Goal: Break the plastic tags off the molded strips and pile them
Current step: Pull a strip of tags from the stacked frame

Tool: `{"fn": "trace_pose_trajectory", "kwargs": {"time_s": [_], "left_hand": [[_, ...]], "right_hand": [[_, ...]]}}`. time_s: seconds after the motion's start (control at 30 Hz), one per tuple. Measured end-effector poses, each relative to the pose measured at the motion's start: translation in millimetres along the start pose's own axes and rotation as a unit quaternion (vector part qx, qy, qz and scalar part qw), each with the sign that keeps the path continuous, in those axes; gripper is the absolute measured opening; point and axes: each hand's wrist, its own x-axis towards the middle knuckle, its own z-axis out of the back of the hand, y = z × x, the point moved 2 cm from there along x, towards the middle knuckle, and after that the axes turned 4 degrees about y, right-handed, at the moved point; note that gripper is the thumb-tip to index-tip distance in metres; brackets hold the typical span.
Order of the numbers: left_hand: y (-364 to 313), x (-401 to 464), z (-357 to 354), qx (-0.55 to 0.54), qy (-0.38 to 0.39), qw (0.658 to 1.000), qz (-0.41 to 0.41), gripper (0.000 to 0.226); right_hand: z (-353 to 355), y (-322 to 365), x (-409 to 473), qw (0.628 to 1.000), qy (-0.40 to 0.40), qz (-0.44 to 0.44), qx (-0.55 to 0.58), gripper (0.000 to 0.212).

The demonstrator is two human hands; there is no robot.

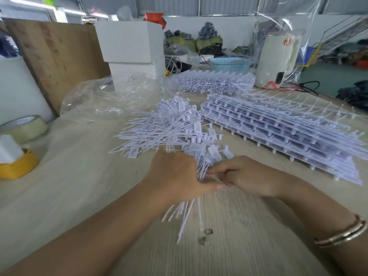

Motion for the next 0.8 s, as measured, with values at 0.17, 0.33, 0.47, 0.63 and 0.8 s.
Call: {"fn": "trace_pose_trajectory", "kwargs": {"time_s": [0.17,0.33,0.47,0.63,0.8], "left_hand": [[7,0,0,0.037,-0.019,0.999,-0.031,0.024],[25,2,3,-0.048,-0.015,0.998,-0.031,0.026],[46,9,12,-0.071,-0.092,0.993,-0.029,0.018],[84,40,32,-0.07,-0.188,0.98,0.001,0.016],[110,73,17,-0.033,0.03,0.999,-0.005,0.058]], "right_hand": [[20,-8,-5,0.986,-0.157,0.013,0.059,0.046],[46,-24,-11,0.927,-0.351,0.028,0.126,0.044],[46,-30,-11,0.926,-0.369,0.034,0.073,0.045],[38,-30,-6,0.933,-0.356,0.041,0.035,0.04],[37,-34,-4,0.941,-0.336,0.038,0.03,0.042]]}}
